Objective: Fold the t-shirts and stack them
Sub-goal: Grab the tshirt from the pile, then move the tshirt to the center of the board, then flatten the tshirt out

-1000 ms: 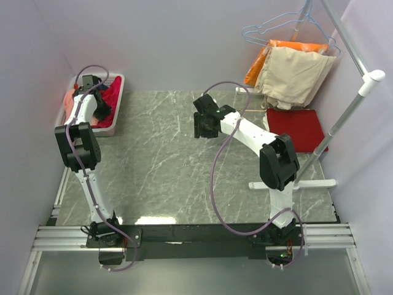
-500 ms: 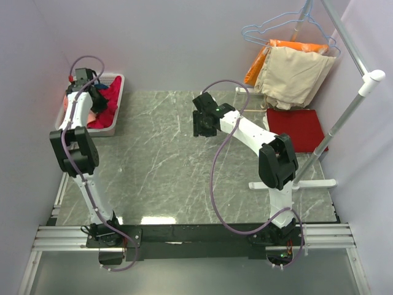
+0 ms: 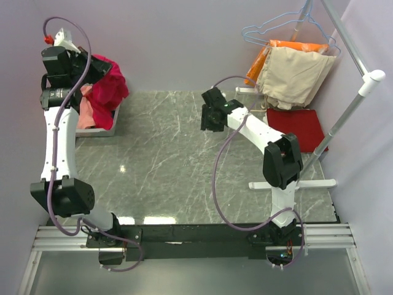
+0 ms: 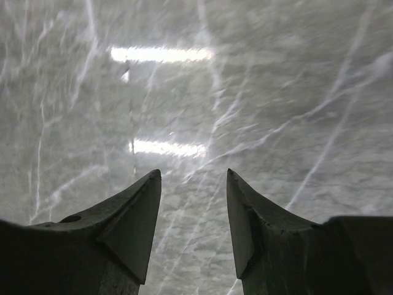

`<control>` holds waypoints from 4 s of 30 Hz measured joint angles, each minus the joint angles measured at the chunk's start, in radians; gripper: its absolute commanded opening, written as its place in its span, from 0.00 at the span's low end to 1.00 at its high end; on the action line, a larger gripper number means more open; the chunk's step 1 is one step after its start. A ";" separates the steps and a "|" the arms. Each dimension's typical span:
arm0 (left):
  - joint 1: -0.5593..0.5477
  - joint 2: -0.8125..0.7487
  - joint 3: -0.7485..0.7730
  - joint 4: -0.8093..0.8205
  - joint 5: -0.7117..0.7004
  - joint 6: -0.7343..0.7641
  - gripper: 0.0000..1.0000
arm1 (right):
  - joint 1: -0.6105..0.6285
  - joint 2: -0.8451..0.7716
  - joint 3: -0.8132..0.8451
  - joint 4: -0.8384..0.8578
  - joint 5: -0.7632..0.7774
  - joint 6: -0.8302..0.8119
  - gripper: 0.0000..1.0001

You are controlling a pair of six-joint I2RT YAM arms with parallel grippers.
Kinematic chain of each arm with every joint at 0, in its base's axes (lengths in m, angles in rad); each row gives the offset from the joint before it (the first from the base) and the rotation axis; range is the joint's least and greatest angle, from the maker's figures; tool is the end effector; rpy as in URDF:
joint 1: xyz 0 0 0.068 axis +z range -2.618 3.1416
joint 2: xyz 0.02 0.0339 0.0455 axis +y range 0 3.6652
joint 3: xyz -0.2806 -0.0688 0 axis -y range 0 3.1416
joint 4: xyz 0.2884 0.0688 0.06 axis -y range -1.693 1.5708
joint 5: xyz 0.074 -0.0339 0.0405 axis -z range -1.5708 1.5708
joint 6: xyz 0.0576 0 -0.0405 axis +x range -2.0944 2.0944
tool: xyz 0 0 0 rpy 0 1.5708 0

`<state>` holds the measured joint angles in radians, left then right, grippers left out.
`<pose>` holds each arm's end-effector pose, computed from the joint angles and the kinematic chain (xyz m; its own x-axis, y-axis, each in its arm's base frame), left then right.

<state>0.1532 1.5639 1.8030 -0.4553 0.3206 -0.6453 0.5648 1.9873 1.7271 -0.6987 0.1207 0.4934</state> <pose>0.4077 0.0446 0.4931 -0.2652 -0.6185 -0.7397 -0.0002 0.7672 -0.6414 0.4286 0.2634 0.2465 -0.8330 0.0288 -0.5526 -0.0890 0.9786 0.1853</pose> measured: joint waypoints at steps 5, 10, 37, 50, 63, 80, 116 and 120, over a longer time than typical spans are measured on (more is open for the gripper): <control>-0.086 -0.015 0.011 0.069 0.115 -0.026 0.01 | -0.088 -0.059 -0.029 0.010 0.018 0.027 0.54; -0.312 0.021 0.056 0.067 0.138 -0.003 0.01 | -0.188 -0.127 -0.053 0.010 0.050 0.053 0.54; -0.680 0.134 -0.146 -0.098 -0.452 -0.053 0.01 | -0.266 -0.277 -0.264 0.056 0.003 0.062 0.68; -0.674 0.180 -0.099 -0.314 -0.835 -0.188 0.01 | -0.211 -0.188 -0.307 0.067 -0.025 0.017 0.69; -0.660 0.188 -0.099 -0.322 -0.832 -0.187 0.01 | -0.188 0.046 -0.220 0.063 -0.055 0.004 0.57; -0.606 0.180 -0.111 -0.333 -0.802 -0.173 0.01 | -0.166 0.158 -0.097 0.087 -0.154 0.002 0.00; -0.555 -0.272 -0.193 -0.385 -0.719 0.062 0.14 | -0.156 -0.609 0.029 -0.048 0.259 -0.066 0.00; -0.550 -0.091 -0.253 -0.377 -0.745 0.062 0.14 | -0.158 -0.490 -0.032 -0.028 0.260 -0.055 0.00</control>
<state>-0.3969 1.4727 1.5497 -0.8322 -0.4244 -0.5835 0.4068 1.4975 1.6947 -0.7265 0.3805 0.4385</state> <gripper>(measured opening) 0.150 0.031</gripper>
